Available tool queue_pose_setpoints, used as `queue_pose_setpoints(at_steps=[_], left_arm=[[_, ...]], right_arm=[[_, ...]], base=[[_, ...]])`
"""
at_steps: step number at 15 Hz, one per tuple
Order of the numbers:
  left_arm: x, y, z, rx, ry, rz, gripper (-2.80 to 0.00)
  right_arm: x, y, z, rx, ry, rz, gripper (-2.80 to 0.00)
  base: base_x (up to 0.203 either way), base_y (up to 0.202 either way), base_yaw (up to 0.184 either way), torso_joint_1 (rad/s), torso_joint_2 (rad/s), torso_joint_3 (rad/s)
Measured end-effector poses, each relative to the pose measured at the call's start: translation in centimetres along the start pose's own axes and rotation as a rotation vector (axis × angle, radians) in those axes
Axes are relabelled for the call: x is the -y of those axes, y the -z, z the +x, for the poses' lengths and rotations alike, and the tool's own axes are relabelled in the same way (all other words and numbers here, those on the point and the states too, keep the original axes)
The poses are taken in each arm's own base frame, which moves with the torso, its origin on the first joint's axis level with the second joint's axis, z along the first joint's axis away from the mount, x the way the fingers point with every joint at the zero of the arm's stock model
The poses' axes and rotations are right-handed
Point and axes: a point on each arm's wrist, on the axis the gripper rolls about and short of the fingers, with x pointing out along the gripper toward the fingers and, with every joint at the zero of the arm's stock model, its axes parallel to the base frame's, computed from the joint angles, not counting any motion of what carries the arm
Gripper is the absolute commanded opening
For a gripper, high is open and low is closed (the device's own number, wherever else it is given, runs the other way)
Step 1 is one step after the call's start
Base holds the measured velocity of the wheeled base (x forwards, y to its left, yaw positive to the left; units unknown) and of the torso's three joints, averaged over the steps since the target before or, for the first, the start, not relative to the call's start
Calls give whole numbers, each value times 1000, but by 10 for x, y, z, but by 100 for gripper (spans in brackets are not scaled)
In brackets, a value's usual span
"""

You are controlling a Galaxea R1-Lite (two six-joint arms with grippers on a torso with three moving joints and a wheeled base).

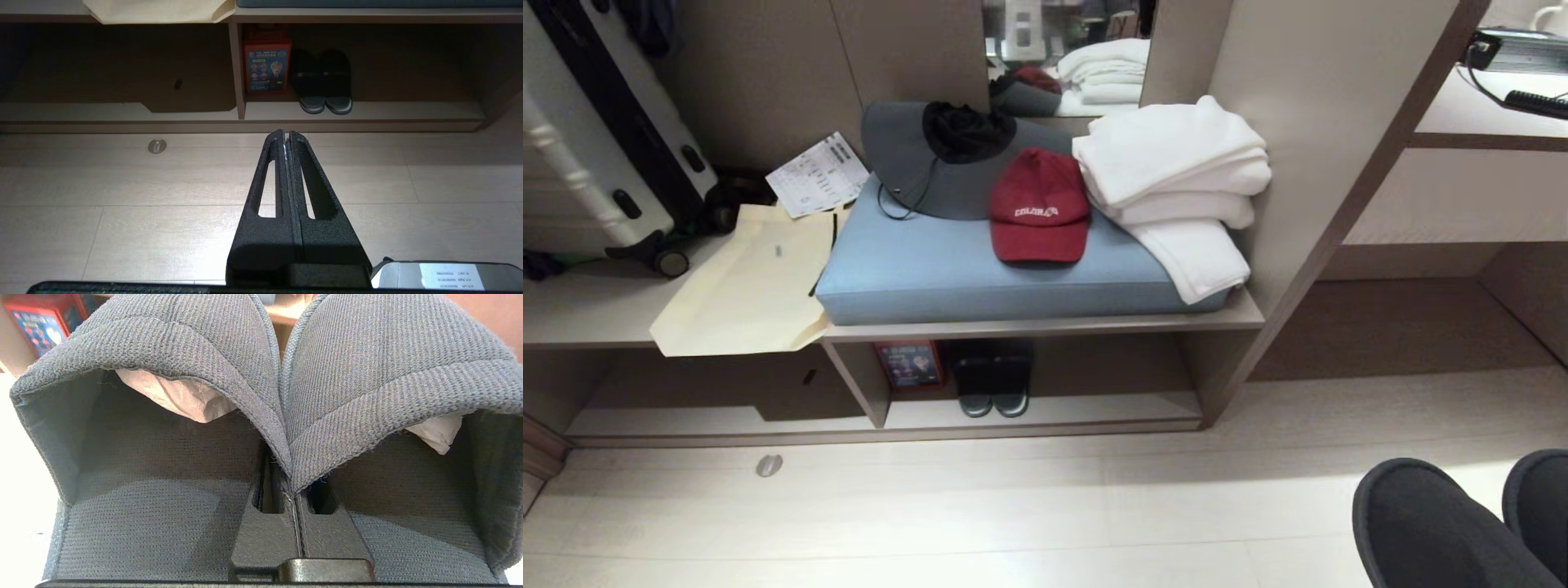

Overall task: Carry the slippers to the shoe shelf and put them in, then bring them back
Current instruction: Place the slippers on the floor

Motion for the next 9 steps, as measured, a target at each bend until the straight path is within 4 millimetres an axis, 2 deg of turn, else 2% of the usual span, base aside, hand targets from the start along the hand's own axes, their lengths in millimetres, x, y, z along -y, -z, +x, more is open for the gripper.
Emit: queue_pose_setpoints(at_steps=[9], left_arm=[[0,0,0,0,-2,-3,-280]], right_arm=[[0,0,0,0,0,-1,-280]], base=[[0,0,0,2,2,203]])
